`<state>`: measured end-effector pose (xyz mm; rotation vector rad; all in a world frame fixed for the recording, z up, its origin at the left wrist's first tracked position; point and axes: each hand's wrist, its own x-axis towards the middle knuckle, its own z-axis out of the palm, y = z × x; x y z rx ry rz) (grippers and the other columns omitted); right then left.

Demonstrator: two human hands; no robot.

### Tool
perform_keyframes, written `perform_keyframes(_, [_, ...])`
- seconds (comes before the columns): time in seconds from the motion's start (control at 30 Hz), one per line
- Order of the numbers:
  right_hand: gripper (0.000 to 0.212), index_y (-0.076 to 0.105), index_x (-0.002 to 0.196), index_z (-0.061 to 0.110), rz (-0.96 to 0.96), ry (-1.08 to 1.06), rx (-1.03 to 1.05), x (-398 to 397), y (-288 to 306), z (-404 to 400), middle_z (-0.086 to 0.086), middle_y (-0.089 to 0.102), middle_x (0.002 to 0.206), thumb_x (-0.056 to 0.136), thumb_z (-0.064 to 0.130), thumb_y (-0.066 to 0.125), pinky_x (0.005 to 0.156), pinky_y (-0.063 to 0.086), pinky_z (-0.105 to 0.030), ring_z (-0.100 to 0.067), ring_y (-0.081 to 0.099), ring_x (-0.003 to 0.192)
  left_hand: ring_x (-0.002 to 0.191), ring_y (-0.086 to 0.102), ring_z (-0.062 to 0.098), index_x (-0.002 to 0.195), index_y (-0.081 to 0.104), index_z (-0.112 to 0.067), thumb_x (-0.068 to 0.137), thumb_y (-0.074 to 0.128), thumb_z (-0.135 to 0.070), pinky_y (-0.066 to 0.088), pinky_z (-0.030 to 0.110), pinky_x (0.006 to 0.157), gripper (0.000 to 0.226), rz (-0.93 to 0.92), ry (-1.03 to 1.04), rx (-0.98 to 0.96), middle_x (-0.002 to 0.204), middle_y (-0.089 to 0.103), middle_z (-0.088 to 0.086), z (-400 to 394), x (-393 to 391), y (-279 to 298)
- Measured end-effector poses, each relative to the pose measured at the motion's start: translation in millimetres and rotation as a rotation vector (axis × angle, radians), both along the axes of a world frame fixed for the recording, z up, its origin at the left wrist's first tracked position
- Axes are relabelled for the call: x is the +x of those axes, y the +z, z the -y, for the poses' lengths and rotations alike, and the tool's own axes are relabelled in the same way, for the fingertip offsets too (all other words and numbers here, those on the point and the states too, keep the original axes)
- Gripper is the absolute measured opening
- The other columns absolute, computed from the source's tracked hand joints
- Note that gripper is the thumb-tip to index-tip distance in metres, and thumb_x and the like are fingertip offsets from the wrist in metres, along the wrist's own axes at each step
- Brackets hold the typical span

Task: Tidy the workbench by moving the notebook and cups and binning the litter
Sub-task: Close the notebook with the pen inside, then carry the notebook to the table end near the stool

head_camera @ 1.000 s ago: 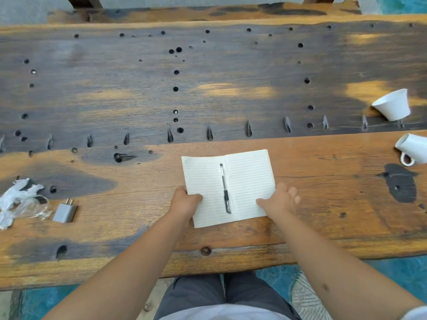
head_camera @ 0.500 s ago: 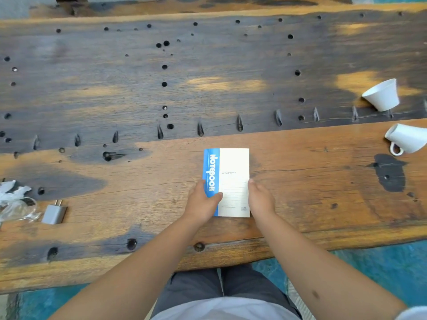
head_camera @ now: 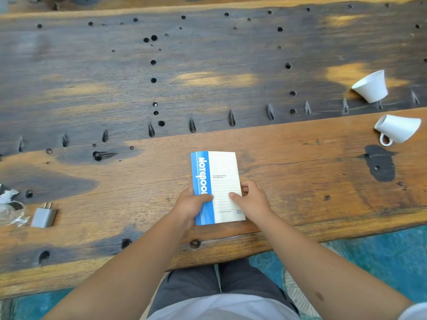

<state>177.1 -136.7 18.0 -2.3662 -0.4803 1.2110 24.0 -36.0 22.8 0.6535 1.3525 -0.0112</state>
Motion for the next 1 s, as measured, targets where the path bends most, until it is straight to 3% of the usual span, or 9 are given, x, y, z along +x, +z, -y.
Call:
perform_keyframes(0.13, [0.029, 0.061, 0.114, 0.015, -0.528, -0.202, 0.162, 3.6, 23.5, 3.2, -0.004, 0.073, 0.109, 0.088, 0.02, 0.071, 0.08, 0.059, -0.039, -0.02, 0.072, 0.094, 0.096, 0.074, 0.03, 0.113, 0.068, -0.007, 0.085, 0.071, 0.001, 0.059, 0.043, 0.08, 0.03, 0.138, -0.003, -0.043, 0.108, 0.076, 0.011, -7.8, -15.3, 15.9])
perform_keyframes(0.2, [0.023, 0.065, 0.112, 0.012, -0.625, -0.162, 0.22, 2.4, 36.4, 6.2, -0.002, 0.075, 0.105, 0.09, 0.012, 0.067, 0.076, 0.06, -0.035, -0.02, 0.072, 0.094, 0.099, 0.073, 0.031, 0.115, 0.067, -0.008, 0.085, 0.071, -0.001, 0.058, 0.046, 0.084, 0.031, 0.163, -0.029, -0.036, 0.111, 0.076, 0.011, -12.0, -21.8, 27.4])
perform_keyframes(0.4, [0.021, 0.067, 0.11, 0.02, -0.538, -0.142, 0.321, -6.7, 71.9, 13.8, 0.006, 0.075, 0.105, 0.091, 0.012, 0.065, 0.074, 0.058, -0.028, -0.015, 0.072, 0.096, 0.108, 0.07, 0.032, 0.12, 0.064, -0.006, 0.093, 0.062, -0.004, 0.054, 0.047, 0.093, 0.027, 0.29, -0.1, -0.034, 0.117, 0.073, 0.013, -16.7, -34.6, 62.5])
perform_keyframes(0.53, [0.019, 0.068, 0.108, 0.018, -0.495, -0.158, 0.331, -15.0, 85.3, 22.6, 0.001, 0.075, 0.106, 0.092, 0.01, 0.064, 0.074, 0.058, -0.03, -0.017, 0.072, 0.095, 0.098, 0.073, 0.027, 0.11, 0.067, -0.005, 0.093, 0.063, -0.005, 0.058, 0.041, 0.083, 0.018, 0.208, -0.168, 0.079, 0.11, 0.076, 0.012, -14.2, -38.5, 76.3])
perform_keyframes(0.6, [0.019, 0.068, 0.11, 0.014, -0.49, -0.197, 0.337, -20.8, 88.6, 28.2, -0.001, 0.075, 0.106, 0.092, 0.009, 0.063, 0.077, 0.058, -0.034, -0.019, 0.072, 0.096, 0.095, 0.074, 0.026, 0.109, 0.068, -0.005, 0.093, 0.063, -0.007, 0.06, 0.038, 0.078, 0.017, 0.184, -0.208, 0.112, 0.107, 0.077, 0.01, -12.0, -39.1, 79.8])
perform_keyframes(0.77, [0.015, 0.069, 0.103, 0.016, -0.475, -0.302, 0.389, -35.9, 99.7, 53.6, -0.001, 0.076, 0.103, 0.093, 0.008, 0.062, 0.071, 0.058, -0.029, -0.019, 0.072, 0.093, 0.094, 0.075, 0.025, 0.108, 0.07, -0.005, 0.091, 0.067, -0.009, 0.059, 0.041, 0.081, 0.017, 0.181, -0.323, 0.147, 0.105, 0.078, 0.008, -8.3, -36.0, 85.5])
perform_keyframes(0.9, [0.017, 0.069, 0.104, 0.015, -0.463, -0.432, 0.446, -44.1, 109.8, 90.6, -0.003, 0.076, 0.104, 0.093, 0.005, 0.061, 0.07, 0.057, -0.03, -0.02, 0.072, 0.093, 0.089, 0.076, 0.021, 0.105, 0.069, -0.007, 0.091, 0.068, -0.011, 0.059, 0.036, 0.074, 0.015, 0.186, -0.452, 0.169, 0.101, 0.079, 0.004, 10.9, -21.6, 93.0])
perform_keyframes(1.0, [0.018, 0.068, 0.107, 0.012, -0.461, -0.551, 0.505, -46.8, 116.4, 130.6, -0.002, 0.076, 0.102, 0.094, 0.003, 0.059, 0.064, 0.056, -0.027, -0.02, 0.073, 0.091, 0.091, 0.075, 0.023, 0.107, 0.069, -0.007, 0.09, 0.069, -0.011, 0.059, 0.041, 0.081, 0.018, 0.203, -0.558, 0.185, 0.102, 0.078, 0.004, 36.7, -2.6, 98.8])
